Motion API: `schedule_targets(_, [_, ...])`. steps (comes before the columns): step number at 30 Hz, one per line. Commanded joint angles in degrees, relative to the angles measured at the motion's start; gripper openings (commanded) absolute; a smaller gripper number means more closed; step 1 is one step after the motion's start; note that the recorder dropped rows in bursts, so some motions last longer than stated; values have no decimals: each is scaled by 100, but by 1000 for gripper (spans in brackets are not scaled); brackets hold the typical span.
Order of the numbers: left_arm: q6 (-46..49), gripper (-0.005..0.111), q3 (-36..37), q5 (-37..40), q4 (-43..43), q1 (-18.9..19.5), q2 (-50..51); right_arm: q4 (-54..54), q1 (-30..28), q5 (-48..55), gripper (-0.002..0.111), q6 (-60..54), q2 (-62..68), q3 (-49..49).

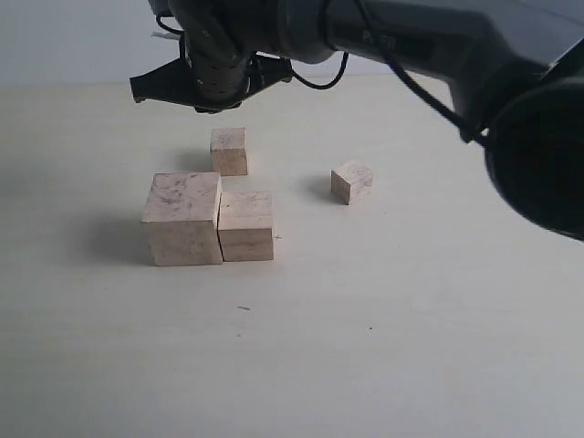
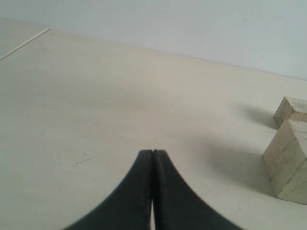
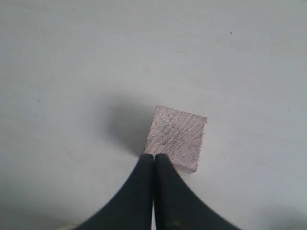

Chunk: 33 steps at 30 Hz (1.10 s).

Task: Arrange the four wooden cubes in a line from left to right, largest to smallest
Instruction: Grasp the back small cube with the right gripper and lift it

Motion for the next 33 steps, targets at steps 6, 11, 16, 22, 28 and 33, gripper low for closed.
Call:
schedule_targets(6, [1,0,14,-25,-49,-10,-35,-416,-61,365,25,-19,815,-989])
schedule_targets(11, [1,0,14,-25,-49,-10,-35,86,-215,42,95,-4,1010,-1049])
schedule_targets(16, [1,0,14,-25,-49,-10,-35,-21,-238,-195,91,137,1234,-1049])
schedule_targets(22, [1,0,14,-25,-49,-10,-35,190,-465,-269,88,499,1329,-1049])
schedule_targets(28, [1,0,14,-25,-49,-10,-35,610,-489,-328,67,474,1393,-1049])
schedule_targets(33, [1,0,14,-25,-49,-10,-35,652,-489,-339,64,364,1393,-1049])
